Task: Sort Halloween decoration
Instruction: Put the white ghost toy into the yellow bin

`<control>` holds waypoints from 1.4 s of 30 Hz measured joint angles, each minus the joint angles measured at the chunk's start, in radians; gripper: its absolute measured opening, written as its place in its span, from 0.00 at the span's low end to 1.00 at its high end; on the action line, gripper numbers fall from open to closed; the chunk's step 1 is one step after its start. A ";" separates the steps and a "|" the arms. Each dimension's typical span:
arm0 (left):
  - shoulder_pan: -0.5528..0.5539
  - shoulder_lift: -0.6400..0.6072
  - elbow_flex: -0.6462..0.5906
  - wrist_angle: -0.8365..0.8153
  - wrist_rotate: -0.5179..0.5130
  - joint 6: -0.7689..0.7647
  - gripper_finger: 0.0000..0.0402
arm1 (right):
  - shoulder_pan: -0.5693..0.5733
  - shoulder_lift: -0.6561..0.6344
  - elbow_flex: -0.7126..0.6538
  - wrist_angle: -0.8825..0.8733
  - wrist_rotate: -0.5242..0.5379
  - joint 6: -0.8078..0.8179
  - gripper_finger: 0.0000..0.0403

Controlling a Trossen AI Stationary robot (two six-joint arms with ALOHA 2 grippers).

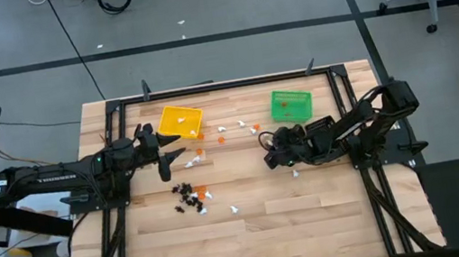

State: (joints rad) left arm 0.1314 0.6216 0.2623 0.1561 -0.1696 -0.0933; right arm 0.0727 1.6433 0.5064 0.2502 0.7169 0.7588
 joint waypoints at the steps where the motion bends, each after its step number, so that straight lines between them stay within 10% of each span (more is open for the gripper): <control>1: 0.000 0.000 0.000 0.002 0.000 0.000 0.49 | 0.000 0.004 -0.008 0.010 -0.001 -0.001 0.55; 24: 0.000 0.000 0.000 0.004 0.000 0.000 0.49 | -0.012 0.117 -0.017 0.184 -0.059 -0.108 0.19; 42: 0.000 0.000 0.000 0.003 0.000 0.000 0.49 | -0.003 0.032 0.029 0.176 -0.230 -0.485 0.18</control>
State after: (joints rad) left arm 0.1314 0.6216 0.2623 0.1589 -0.1696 -0.0934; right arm 0.0692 1.6756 0.5351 0.4262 0.4871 0.2743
